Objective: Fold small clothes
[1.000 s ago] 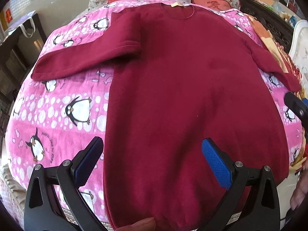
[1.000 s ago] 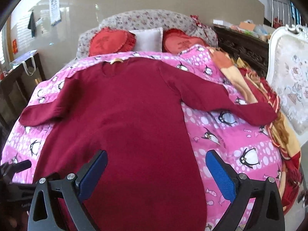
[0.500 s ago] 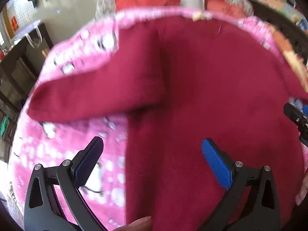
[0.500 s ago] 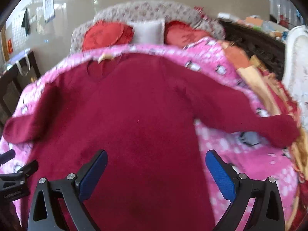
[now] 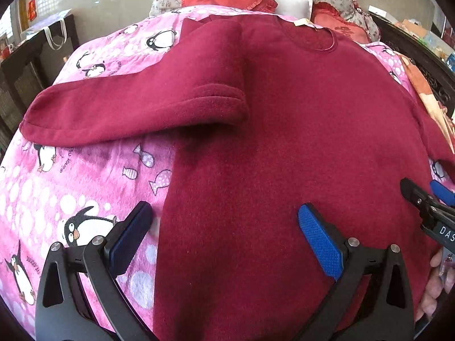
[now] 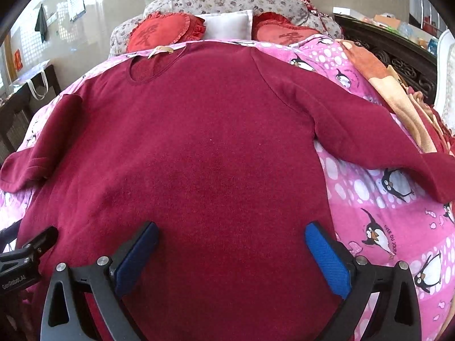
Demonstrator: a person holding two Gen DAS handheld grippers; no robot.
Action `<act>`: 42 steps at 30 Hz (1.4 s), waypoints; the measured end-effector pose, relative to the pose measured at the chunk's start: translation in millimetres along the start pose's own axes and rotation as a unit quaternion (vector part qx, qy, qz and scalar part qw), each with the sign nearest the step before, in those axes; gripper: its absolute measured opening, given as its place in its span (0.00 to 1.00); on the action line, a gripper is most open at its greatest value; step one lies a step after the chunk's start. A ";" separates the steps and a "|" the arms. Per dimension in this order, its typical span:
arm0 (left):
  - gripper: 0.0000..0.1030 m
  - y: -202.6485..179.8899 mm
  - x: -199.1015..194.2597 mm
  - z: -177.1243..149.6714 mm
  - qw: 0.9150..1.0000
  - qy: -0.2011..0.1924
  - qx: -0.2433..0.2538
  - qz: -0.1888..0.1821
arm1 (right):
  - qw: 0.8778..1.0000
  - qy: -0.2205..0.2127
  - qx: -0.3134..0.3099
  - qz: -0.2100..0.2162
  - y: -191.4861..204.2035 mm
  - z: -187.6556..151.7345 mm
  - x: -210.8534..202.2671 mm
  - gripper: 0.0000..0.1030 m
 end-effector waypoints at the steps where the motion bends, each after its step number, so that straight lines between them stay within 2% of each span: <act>1: 1.00 -0.2 -0.4 -0.1 1.000 0.000 0.000 0.000 | 1.000 -0.001 0.000 0.000 0.2 0.2 -0.5 1.00; 13: 1.00 -3.7 -2.6 -1.7 1.000 0.000 0.002 0.003 | 1.000 -0.004 0.001 0.001 -0.2 -0.9 -2.5 1.00; 29: 1.00 1.6 -5.6 -2.8 1.000 -0.005 -0.006 -0.014 | 1.000 0.001 -0.008 -0.014 0.8 -1.1 -0.4 1.00; 31: 1.00 3.6 -9.2 -3.0 1.000 -0.008 -0.009 -0.027 | 1.000 0.001 -0.008 -0.014 0.7 -1.0 -0.4 1.00; 32: 1.00 6.2 -14.3 -2.2 0.999 -0.012 -0.010 -0.047 | 1.000 0.001 -0.008 -0.013 0.5 -0.8 -0.4 1.00; 34: 1.00 19.5 -30.3 2.6 0.997 -0.028 -0.020 -0.072 | 1.000 0.001 -0.008 -0.013 0.4 -0.5 -0.2 1.00; 37: 1.00 53.5 -60.6 18.3 0.996 -0.068 -0.030 -0.058 | 1.000 0.000 -0.004 -0.008 -0.3 -0.7 -0.3 1.00; 42: 1.00 130.9 -99.5 45.8 0.986 -0.131 -0.052 -0.093 | 1.000 -0.001 -0.002 -0.005 -0.4 -0.6 0.0 1.00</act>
Point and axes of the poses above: each gripper's, at about its wrist camera, not at the fingertips, and x roughly the way its jaws point, y to its left, z to its top, the point moved 5 cm from there along x, roughly the way its jaws point
